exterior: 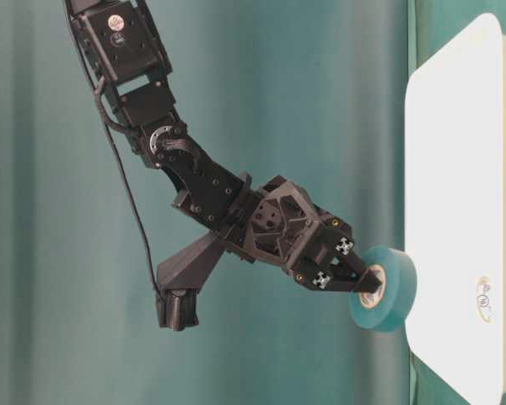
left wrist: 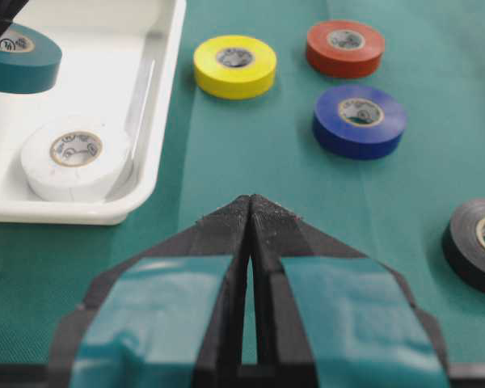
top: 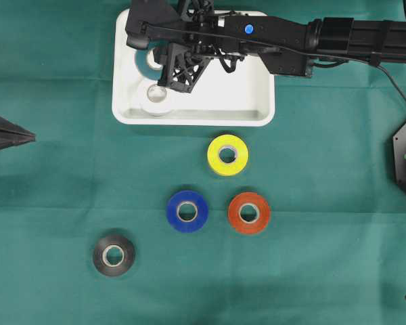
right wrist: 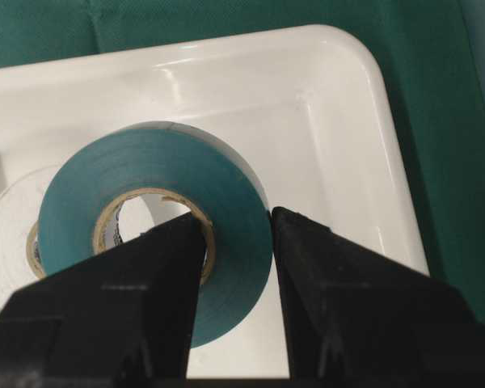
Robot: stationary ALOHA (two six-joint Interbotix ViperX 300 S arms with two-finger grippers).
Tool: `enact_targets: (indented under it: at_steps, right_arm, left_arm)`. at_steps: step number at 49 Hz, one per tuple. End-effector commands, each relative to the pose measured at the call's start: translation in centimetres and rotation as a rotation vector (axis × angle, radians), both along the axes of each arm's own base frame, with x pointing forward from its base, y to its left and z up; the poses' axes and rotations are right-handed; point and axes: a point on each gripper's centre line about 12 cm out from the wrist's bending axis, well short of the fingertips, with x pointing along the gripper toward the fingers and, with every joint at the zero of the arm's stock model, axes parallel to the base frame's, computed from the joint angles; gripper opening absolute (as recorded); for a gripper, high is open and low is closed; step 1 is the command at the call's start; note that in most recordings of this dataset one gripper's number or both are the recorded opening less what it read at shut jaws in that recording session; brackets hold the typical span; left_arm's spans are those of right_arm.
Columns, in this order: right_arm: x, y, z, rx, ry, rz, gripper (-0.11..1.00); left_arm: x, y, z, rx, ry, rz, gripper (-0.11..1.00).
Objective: Put the tape into the white case with the right arm.
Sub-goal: 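Release the teal tape in the tray and raise the right gripper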
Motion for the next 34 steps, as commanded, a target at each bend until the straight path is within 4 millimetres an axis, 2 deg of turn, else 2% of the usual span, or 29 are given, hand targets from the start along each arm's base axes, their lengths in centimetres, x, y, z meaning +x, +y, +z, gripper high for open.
enact_targets:
  at_steps: [1, 6, 9, 14, 16, 26, 34]
  right_arm:
    - [0.1, -0.4, 1.4, -0.013, -0.036, -0.002, 0.01]
    - [0.2, -0.4, 1.0, -0.016, -0.031, 0.001, 0.17]
    - [0.4, -0.3, 0.8, -0.021, -0.033, 0.008, 0.33]
    - [0.4, -0.3, 0.7, -0.022, -0.035, 0.011, 0.65]
    - [0.4, -0.4, 0.7, -0.023, -0.037, 0.010, 0.73]
    - [0.2, -0.4, 0.4, -0.020, -0.028, 0.010, 0.72]
    - [-1.1, 0.1, -0.3, -0.011, 0.008, 0.009, 0.72]
  left_arm:
    - [0.1, 0.0, 0.5, -0.003, -0.012, -0.001, 0.00]
    - [0.1, 0.0, 0.5, -0.003, -0.011, -0.001, 0.00]
    - [0.1, 0.0, 0.5, -0.003, -0.011, 0.001, 0.00]
    - [0.1, 0.0, 0.5, -0.003, -0.011, 0.001, 0.00]
    - [0.1, 0.0, 0.5, -0.003, -0.011, -0.001, 0.00]
    - [0.1, 0.0, 0.5, -0.003, -0.011, -0.001, 0.00]
    - [0.1, 0.0, 0.5, -0.003, -0.011, -0.001, 0.00]
